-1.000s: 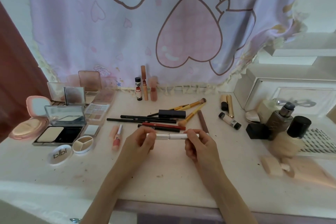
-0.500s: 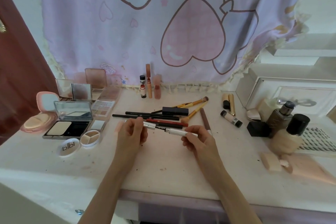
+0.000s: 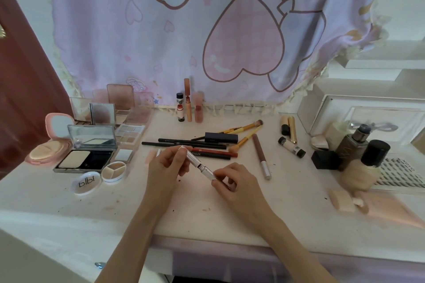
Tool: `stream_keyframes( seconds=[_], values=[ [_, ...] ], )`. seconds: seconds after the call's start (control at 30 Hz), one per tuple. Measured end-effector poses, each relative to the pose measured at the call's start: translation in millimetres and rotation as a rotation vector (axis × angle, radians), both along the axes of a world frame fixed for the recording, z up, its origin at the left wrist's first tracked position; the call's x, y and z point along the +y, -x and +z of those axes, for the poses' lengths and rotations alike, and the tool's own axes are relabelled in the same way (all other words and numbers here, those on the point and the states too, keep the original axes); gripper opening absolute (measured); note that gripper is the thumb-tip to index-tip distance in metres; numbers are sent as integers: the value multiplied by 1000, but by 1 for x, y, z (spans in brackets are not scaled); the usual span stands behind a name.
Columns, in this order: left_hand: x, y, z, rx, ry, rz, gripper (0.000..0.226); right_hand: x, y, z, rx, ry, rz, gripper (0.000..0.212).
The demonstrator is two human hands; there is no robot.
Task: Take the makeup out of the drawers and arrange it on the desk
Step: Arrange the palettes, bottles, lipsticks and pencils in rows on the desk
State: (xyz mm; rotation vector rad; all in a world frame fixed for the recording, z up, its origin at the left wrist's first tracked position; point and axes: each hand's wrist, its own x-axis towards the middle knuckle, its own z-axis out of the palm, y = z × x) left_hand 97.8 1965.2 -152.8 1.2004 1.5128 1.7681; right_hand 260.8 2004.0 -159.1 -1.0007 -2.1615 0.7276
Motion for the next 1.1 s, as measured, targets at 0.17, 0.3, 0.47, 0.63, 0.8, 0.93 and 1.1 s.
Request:
stream_keyframes(
  seconds=[0.17, 0.3, 0.47, 0.63, 0.8, 0.93, 1.1],
  values=[
    [-2, -2, 1, -2, 11, -26, 42, -1, -2, 3, 82, 67, -1, 12],
    [-1, -1, -1, -65, 63, -9, 34, 19, -2, 27, 204, 119, -27, 9],
    [-1, -10, -2, 312, 157, -100, 21, 88, 15, 69, 261, 134, -95, 7],
    [0, -14, -16, 892, 189, -129, 25, 151, 51, 68, 228, 171, -122, 18],
    [1, -20, -18, 1089, 170, -60, 26, 177, 76, 43, 115, 163, -104, 13],
    [2, -20, -17, 1143, 200, -56, 34, 185, 85, 33, 33, 135, -77, 16],
    [3, -21, -16, 1163, 216, -59, 37, 190, 86, 26, 1, 139, -95, 16]
  ],
)
